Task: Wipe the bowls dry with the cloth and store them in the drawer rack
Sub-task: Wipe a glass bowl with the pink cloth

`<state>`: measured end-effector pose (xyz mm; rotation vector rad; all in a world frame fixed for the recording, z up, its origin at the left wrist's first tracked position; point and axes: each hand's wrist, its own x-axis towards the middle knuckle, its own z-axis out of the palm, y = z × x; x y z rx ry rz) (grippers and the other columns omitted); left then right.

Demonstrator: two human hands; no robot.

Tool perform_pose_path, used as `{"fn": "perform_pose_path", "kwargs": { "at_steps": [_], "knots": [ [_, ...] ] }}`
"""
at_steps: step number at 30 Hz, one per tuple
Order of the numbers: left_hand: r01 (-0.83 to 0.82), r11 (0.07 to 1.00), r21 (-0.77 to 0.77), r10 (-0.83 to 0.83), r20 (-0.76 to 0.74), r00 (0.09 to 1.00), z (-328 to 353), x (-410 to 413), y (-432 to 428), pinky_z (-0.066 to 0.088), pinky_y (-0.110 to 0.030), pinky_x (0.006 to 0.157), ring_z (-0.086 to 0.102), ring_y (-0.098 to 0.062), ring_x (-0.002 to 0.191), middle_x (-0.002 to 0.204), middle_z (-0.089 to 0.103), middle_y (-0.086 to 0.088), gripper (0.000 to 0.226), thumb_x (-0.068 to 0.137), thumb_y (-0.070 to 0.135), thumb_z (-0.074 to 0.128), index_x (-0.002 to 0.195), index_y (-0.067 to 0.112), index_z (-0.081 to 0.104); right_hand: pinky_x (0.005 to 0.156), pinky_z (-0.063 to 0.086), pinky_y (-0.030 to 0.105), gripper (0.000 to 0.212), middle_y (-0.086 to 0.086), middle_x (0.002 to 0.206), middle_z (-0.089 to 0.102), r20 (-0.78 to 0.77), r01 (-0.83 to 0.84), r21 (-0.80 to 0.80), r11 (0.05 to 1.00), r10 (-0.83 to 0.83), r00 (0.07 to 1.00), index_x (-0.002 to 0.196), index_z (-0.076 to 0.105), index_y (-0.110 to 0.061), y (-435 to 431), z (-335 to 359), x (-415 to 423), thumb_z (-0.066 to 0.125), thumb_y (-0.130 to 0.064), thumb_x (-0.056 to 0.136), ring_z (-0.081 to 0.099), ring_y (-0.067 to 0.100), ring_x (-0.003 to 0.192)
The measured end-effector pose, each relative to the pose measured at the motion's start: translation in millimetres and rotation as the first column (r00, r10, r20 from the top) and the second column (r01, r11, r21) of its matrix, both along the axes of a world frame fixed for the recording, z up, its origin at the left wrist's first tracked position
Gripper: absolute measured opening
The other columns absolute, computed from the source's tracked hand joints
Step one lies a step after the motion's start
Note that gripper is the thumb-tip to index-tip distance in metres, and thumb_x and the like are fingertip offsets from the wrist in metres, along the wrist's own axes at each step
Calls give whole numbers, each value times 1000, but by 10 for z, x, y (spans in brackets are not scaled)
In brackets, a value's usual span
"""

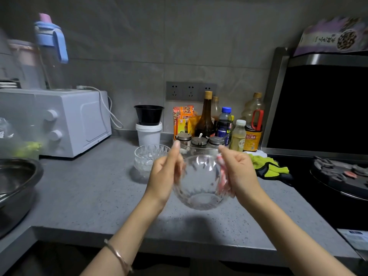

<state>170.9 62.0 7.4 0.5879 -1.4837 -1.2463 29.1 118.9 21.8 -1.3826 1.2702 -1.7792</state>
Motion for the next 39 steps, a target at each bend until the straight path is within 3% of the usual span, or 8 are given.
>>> {"fn": "perform_pose_path", "kwargs": {
  "at_steps": [5, 9, 15, 23, 26, 29, 32, 39],
  "knots": [
    [196, 972, -131, -180, 129, 975, 32, 3, 0, 38, -30, 56, 44, -29, 58, 65, 44, -39, 69, 75, 58, 62, 62, -8, 47, 37, 39, 18, 54, 5, 31, 44, -126, -72, 7, 997, 73, 989, 45, 44, -6, 18, 94, 49, 44, -18, 98, 42, 12, 24],
    [140, 989, 41, -138, -34, 990, -31, -27, 40, 52, -36, 66, 64, -30, 65, 72, 65, -23, 47, 75, 49, 65, 70, 2, 64, 36, 38, 17, 49, 4, 38, 49, -126, -8, -3, 1000, 8, 992, 48, 51, -8, -3, 72, 46, 52, -24, 94, 47, 14, 30],
    [191, 898, 397, -63, -315, 947, -104, -90, -3, 54, -39, 81, 69, -22, 92, 93, 75, -4, 45, 80, 57, 51, 96, 20, 71, 71, 54, 46, 40, 9, 80, 71, 392, -73, 161, 984, 5, 920, 88, 63, -16, -5, -131, 134, 48, -52, 86, 68, 27, 72],
    [165, 765, 622, 86, -353, 932, -177, -29, -101, 51, -50, 92, 67, -27, 97, 104, 73, -8, 55, 77, 63, 62, 106, 17, 70, 58, 53, 40, 42, 8, 62, 70, 578, 119, 285, 951, -270, 770, 93, 64, -6, -141, -180, -63, 42, -41, 98, 67, 21, 56],
    [109, 722, 683, 144, -303, 942, -269, -25, -173, 43, -54, 101, 58, -29, 102, 116, 63, -7, 94, 46, 71, 78, 117, 11, 65, 59, 58, 37, 54, 3, 59, 69, 356, 259, -1, 966, -241, 903, 97, 66, -4, -114, -19, -95, 32, -45, 99, 66, 15, 51],
    [123, 700, 704, 98, -265, 959, -230, -91, -125, 48, -51, 96, 61, -25, 101, 110, 66, -4, 82, 62, 67, 69, 118, 8, 64, 80, 55, 31, 45, 2, 93, 74, -169, 158, -347, 924, -228, 959, 110, 66, -9, -133, 34, 125, 33, -40, 100, 69, 15, 92],
    [147, 692, 707, 88, -285, 955, -261, -165, -120, 46, -40, 98, 59, -27, 115, 119, 64, -2, 71, 73, 67, 63, 114, 9, 64, 116, 19, 35, 44, -8, 145, 43, -790, 69, -434, 898, -416, 450, 134, 51, -30, -263, -210, 151, 37, -46, 95, 29, 9, 139],
    [128, 690, 713, 134, -299, 945, -285, -87, -154, 56, -39, 80, 70, -27, 95, 105, 71, -14, 66, 80, 64, 56, 106, 4, 66, 119, 9, 43, 52, -4, 159, 11, -865, 34, -445, 895, -440, 240, 150, 18, -24, -118, -644, 186, 27, -40, 101, 7, 19, 147]
  ]
}}
